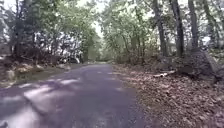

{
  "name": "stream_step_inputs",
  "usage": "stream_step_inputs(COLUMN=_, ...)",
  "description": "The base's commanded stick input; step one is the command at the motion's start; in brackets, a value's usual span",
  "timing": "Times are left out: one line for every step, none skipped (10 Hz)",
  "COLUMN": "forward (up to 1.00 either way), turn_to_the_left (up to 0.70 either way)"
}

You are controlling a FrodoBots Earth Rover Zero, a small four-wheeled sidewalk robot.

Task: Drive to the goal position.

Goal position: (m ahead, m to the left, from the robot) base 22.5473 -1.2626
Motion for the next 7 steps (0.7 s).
stream_step_inputs(forward=0.7, turn_to_the_left=0.0)
stream_step_inputs(forward=0.7, turn_to_the_left=0.0)
stream_step_inputs(forward=0.7, turn_to_the_left=0.0)
stream_step_inputs(forward=0.7, turn_to_the_left=0.0)
stream_step_inputs(forward=0.7, turn_to_the_left=0.0)
stream_step_inputs(forward=0.7, turn_to_the_left=0.0)
stream_step_inputs(forward=0.7, turn_to_the_left=0.0)
